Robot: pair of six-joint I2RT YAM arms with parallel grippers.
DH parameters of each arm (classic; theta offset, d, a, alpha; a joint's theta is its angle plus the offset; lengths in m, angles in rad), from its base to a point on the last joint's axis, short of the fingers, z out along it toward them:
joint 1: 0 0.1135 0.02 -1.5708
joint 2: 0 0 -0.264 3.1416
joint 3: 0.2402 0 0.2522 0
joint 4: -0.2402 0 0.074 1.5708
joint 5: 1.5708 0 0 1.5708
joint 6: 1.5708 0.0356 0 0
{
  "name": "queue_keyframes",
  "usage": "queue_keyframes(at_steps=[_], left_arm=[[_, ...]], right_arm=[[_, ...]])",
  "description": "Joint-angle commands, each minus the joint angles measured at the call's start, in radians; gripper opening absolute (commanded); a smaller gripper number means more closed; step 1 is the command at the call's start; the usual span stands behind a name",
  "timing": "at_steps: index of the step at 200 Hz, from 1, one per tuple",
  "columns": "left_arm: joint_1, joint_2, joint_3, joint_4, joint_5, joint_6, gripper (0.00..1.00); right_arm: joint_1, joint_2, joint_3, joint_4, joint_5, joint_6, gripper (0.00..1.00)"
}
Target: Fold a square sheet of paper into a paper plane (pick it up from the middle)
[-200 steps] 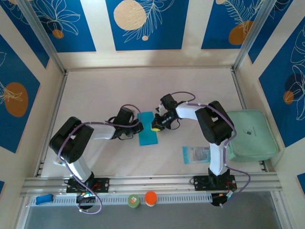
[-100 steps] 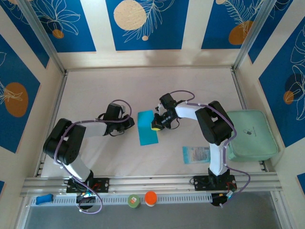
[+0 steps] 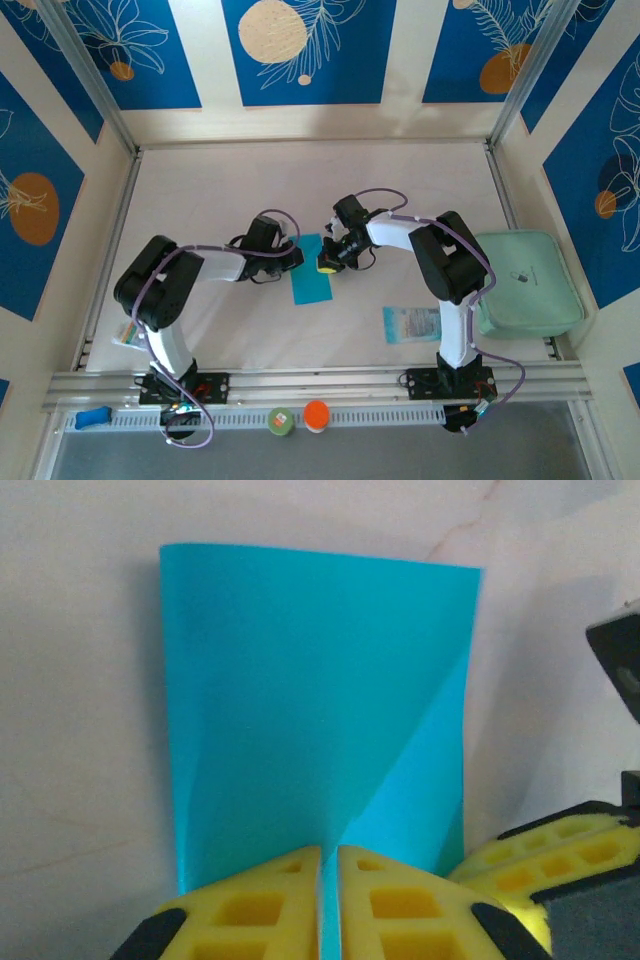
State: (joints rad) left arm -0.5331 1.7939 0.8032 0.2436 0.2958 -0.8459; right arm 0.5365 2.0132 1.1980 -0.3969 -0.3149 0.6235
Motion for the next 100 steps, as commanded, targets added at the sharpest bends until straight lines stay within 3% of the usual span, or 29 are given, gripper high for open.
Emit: queue_keyframes(at_steps=[1, 67, 100], left_arm=[[0.020, 0.031, 0.011, -0.035, -0.057, -0.016, 0.13], [0.120, -0.044, -0.001, -0.154, -0.073, 0.075, 0.15], [0.110, -0.075, 0.040, -0.086, 0.042, 0.081, 0.15]], right_arm=[[-0.012, 0.150, -0.083, -0.159, 0.363, -0.021, 0.00], [-0.011, 0.150, -0.084, -0.175, 0.400, -0.034, 0.00], [-0.008, 0.150, -0.076, -0.175, 0.397, -0.034, 0.00]])
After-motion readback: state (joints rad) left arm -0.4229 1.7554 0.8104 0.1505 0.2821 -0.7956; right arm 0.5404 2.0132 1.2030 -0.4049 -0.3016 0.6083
